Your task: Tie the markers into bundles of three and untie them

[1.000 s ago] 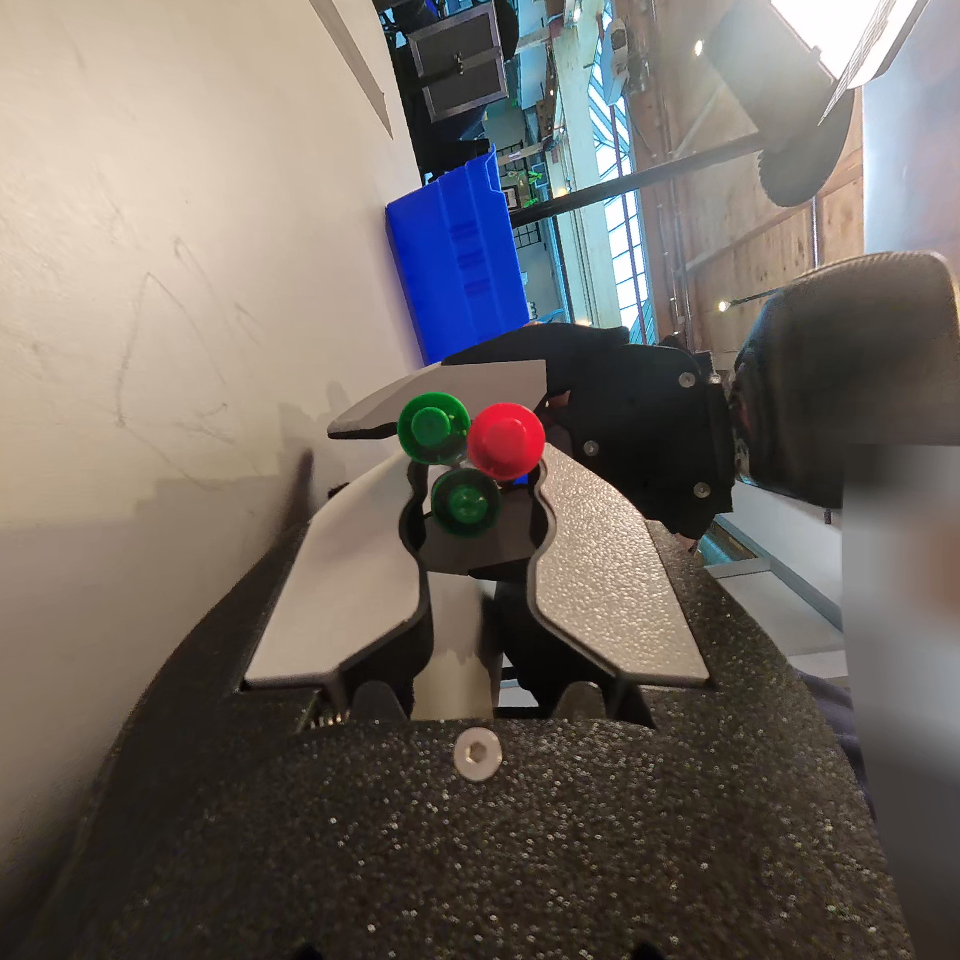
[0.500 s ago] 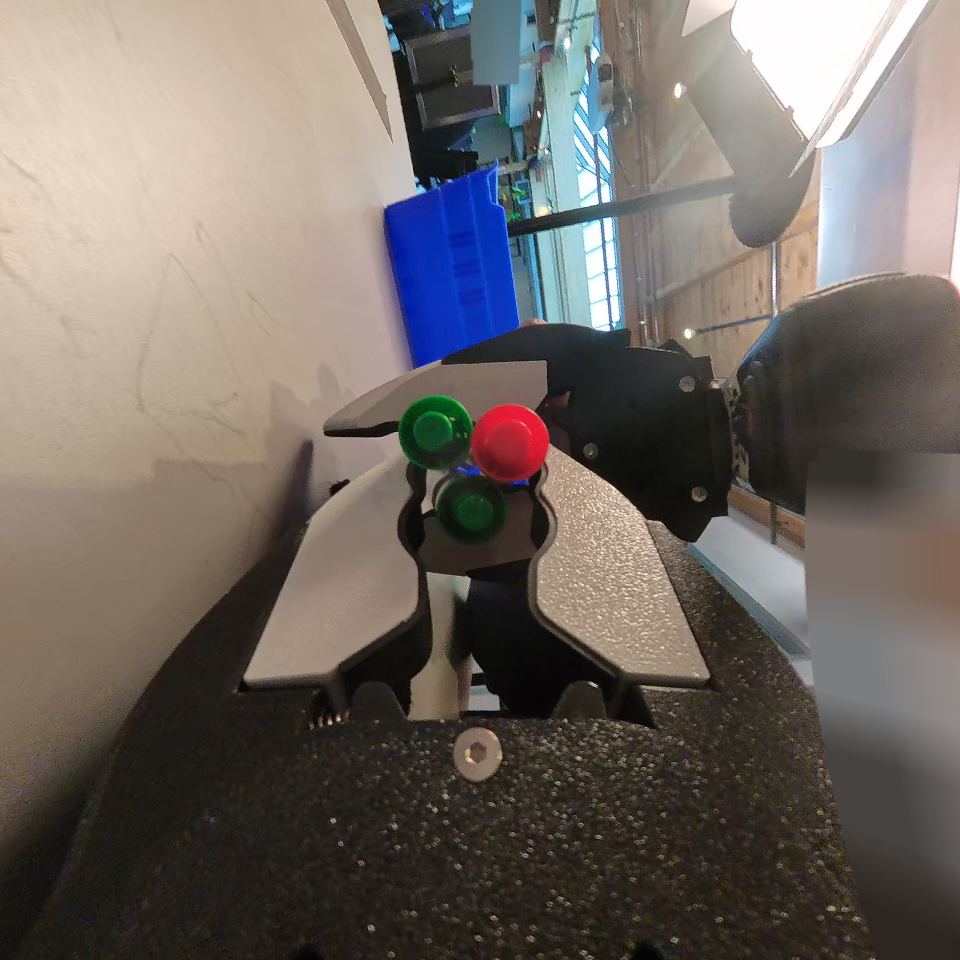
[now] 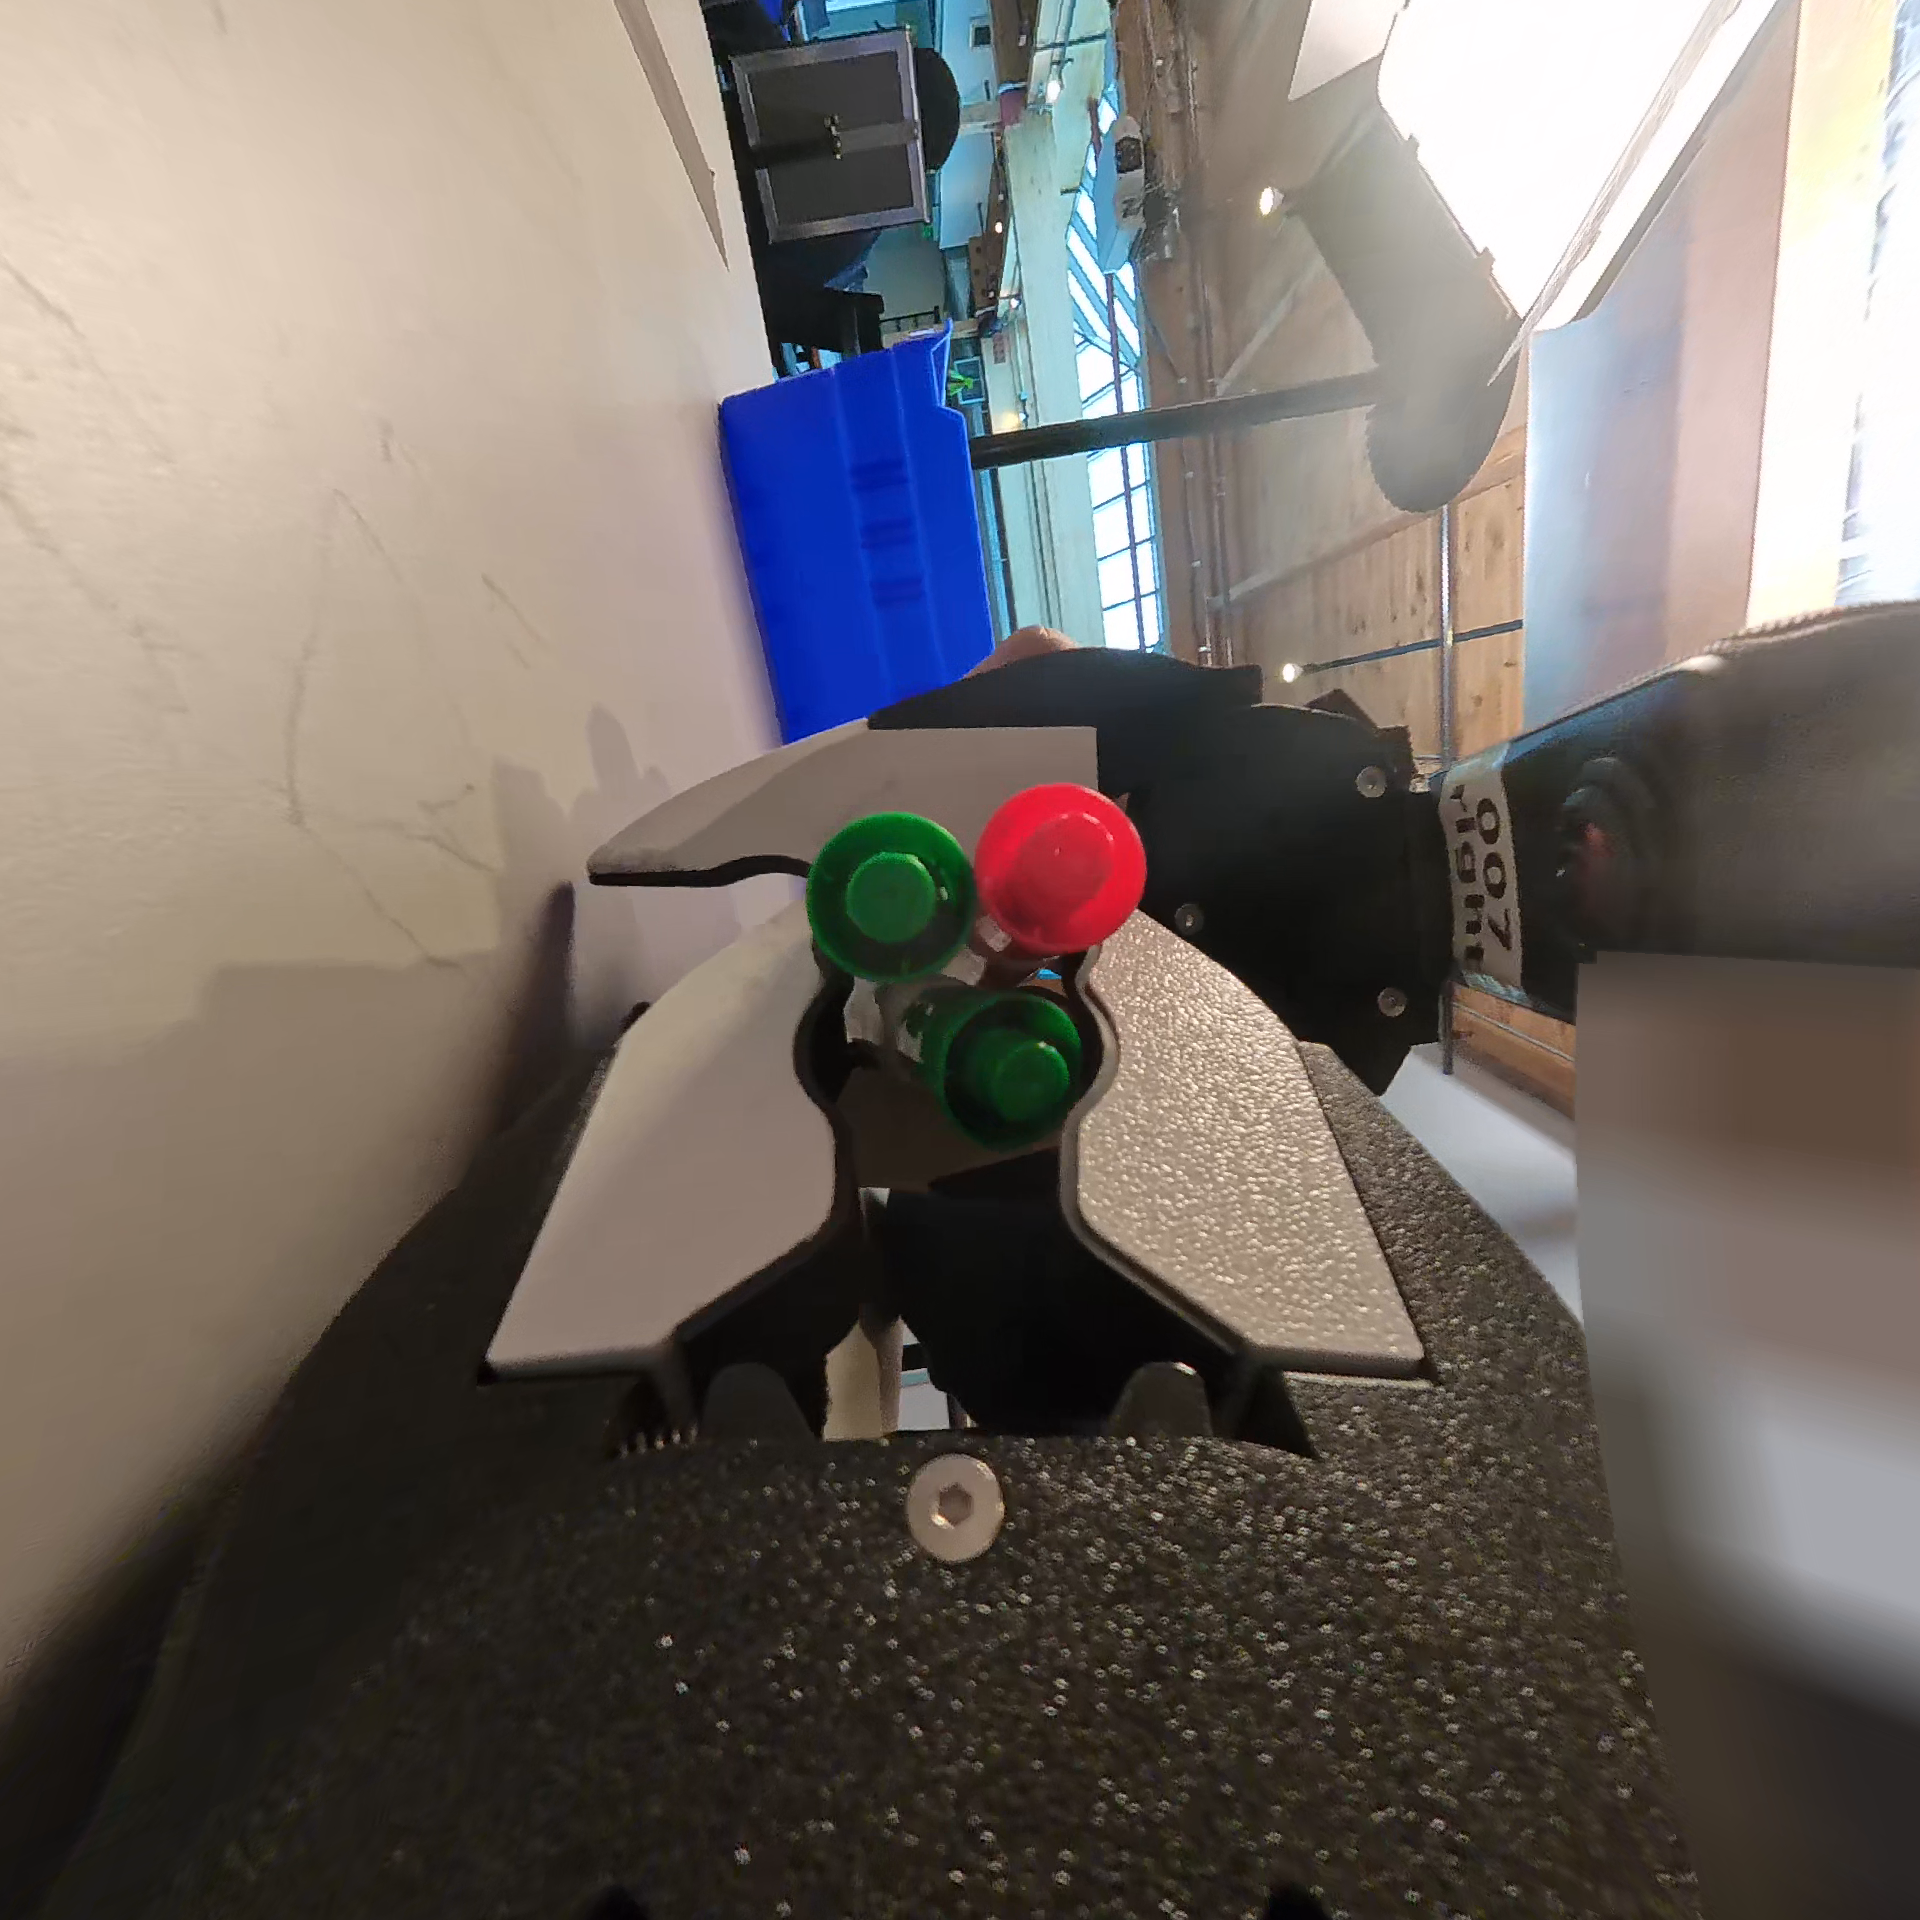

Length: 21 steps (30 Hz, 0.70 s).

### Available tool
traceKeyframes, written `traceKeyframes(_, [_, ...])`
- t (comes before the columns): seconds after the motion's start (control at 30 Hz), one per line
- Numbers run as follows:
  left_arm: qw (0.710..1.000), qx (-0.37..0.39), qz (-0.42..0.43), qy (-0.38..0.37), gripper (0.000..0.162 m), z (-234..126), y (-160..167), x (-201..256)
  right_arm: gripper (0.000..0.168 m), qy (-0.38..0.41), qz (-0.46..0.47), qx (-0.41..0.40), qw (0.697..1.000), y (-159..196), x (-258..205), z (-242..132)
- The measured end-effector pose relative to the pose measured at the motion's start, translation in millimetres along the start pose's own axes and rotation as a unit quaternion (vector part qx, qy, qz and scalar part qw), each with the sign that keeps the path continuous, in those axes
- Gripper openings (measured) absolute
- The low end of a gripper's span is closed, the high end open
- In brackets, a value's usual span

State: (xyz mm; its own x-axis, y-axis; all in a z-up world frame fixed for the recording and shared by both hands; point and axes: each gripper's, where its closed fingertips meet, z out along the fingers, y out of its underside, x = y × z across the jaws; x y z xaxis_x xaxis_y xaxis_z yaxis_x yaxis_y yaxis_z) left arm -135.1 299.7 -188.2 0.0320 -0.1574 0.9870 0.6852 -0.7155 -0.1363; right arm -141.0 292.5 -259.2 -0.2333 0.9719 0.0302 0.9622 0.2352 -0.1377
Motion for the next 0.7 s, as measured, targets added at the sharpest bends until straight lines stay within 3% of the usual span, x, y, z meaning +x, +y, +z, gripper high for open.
traceKeyframes(0.03, [1.000,0.001,-0.005,0.006,0.039,-0.1,0.0,0.4,0.039,0.001,-0.003,0.002,1.000,-0.3,0.2,-0.4])
traceKeyframes(0.7, [0.999,0.005,-0.040,0.030,0.038,2.4,8.2,2.7,0.046,0.002,-0.045,0.004,0.999,5.5,-1.3,0.5])
